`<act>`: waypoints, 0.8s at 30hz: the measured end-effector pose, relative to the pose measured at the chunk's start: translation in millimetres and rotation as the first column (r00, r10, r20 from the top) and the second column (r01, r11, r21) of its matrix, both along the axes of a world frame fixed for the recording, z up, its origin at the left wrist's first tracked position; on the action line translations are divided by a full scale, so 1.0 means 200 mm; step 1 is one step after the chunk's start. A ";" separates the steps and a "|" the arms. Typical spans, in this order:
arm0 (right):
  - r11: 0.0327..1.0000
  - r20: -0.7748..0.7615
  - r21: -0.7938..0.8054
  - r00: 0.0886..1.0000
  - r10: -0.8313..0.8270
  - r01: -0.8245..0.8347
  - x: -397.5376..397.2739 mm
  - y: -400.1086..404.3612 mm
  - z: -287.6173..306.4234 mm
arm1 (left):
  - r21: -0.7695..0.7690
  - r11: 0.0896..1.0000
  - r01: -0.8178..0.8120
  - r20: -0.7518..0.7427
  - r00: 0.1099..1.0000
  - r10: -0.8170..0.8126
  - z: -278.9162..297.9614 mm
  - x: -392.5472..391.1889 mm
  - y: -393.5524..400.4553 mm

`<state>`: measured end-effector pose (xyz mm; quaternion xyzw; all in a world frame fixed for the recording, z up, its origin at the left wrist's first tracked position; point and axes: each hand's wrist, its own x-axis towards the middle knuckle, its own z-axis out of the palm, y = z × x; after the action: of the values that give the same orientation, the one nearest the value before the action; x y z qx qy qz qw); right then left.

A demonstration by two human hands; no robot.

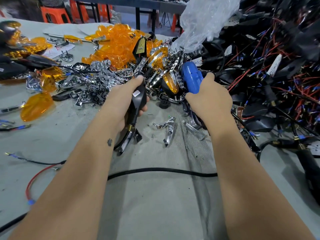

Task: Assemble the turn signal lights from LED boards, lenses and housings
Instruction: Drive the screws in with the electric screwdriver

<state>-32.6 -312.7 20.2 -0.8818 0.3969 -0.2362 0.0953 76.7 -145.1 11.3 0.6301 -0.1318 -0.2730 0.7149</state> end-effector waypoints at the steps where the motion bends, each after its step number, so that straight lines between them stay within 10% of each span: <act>1: 0.997 0.053 0.069 0.998 0.019 -0.023 -0.01 -0.01 0.01 | -0.010 1.000 -0.002 -0.014 1.000 0.002 0.00 0.00 0.00; 6: 0.663 0.583 0.645 0.805 -0.107 -0.379 -0.05 -0.02 0.10 | -0.057 0.998 0.020 -0.062 0.998 -0.024 0.00 -0.02 0.01; 14: 0.096 0.749 0.644 0.599 -0.282 -0.759 -0.08 0.02 0.16 | -0.172 0.974 0.146 0.028 0.989 -0.143 0.02 -0.01 0.05; 24: 0.192 0.825 0.523 0.436 -0.360 -0.830 -0.06 0.05 0.18 | -0.274 0.942 0.193 0.089 0.980 -0.175 0.02 0.00 0.06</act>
<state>-44.4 -303.4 55.2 -0.4289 0.1573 -0.3163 0.8314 77.3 -132.6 14.6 0.5153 -0.2503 -0.2968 0.7640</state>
